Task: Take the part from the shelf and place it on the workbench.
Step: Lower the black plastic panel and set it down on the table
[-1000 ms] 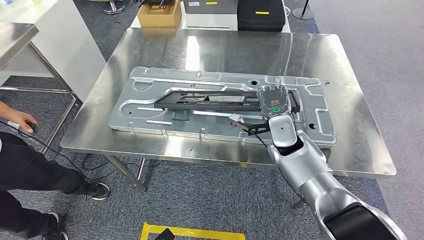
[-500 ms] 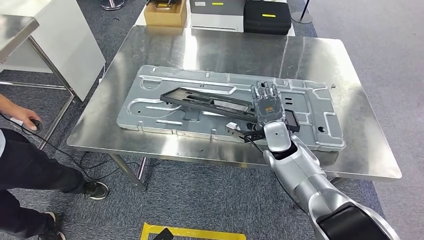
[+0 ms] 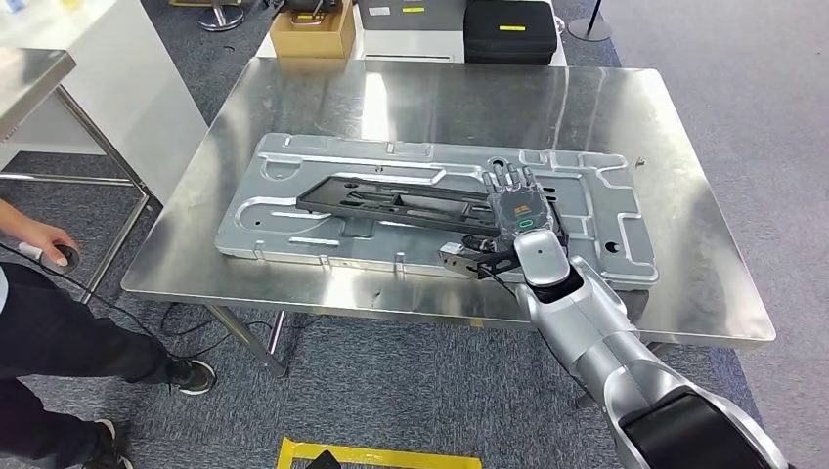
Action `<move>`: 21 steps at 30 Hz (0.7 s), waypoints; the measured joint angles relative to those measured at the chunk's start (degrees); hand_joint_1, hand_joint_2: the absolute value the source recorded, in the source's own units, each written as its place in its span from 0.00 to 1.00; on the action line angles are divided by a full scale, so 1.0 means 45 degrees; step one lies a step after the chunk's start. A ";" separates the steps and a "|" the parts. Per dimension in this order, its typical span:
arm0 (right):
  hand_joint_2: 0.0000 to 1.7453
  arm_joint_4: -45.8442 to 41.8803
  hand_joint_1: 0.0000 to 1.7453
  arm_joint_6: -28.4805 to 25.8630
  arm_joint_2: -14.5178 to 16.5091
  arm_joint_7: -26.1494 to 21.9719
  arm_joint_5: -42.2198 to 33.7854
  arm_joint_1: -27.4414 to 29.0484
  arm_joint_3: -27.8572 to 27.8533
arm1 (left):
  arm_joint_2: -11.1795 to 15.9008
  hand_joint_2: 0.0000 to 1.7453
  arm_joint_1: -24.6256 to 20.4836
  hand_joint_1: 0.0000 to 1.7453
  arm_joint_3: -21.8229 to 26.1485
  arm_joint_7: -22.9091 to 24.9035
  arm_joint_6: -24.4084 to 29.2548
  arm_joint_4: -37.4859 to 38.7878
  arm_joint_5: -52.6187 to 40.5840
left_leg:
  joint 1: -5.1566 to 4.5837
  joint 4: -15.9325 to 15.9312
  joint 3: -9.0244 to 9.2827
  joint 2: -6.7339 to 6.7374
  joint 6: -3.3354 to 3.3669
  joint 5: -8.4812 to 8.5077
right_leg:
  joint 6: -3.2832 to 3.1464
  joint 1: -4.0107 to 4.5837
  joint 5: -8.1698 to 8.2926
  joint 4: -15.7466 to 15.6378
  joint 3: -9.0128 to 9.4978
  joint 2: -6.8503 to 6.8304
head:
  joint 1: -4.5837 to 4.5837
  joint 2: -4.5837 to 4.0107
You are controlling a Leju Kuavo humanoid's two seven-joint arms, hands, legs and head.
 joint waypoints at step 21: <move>0.00 -0.2396 0.00 0.9455 -0.2258 -0.1621 -0.7107 -0.3956 0.4905 | 0.0153 0.00 0.0351 0.00 0.0159 -0.0534 0.0156 0.0000 0.1087 | -0.0138 -0.2740 0.1266 -0.0031 0.0438 0.0956 | 0.0342 0.0114 -0.0060 0.0155 -0.0158 0.0050 | 0.0011 0.0000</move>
